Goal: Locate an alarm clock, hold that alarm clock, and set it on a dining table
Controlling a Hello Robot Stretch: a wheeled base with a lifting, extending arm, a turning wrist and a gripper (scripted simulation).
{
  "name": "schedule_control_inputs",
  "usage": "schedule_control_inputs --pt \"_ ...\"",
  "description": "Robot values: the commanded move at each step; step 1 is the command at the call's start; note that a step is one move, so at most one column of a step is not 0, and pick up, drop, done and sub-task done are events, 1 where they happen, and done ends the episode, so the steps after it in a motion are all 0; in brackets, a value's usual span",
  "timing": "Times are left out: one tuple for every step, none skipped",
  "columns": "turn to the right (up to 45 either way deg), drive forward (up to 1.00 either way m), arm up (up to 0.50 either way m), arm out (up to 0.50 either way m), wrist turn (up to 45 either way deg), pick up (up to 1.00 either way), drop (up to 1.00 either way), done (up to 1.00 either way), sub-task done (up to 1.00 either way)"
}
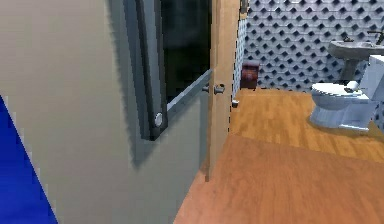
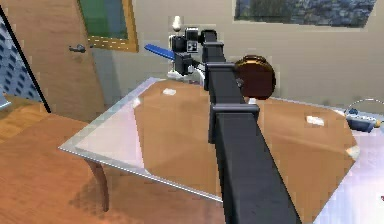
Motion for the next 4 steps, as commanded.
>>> schedule_control_inputs --pt "0.0 0.0 -0.1 0.0 0.0 0.0 0.0 0.0 0.0" --pt "0.0 0.0 -0.32 0.0 0.0 0.0 0.0 0.0 0.0" --pt "0.0 0.0 0.0 0.0 0.0 0.0 1.0 0.0 0.0" --pt "0.0 0.0 0.1 0.0 0.0 0.0 0.0 0.0 0.0"
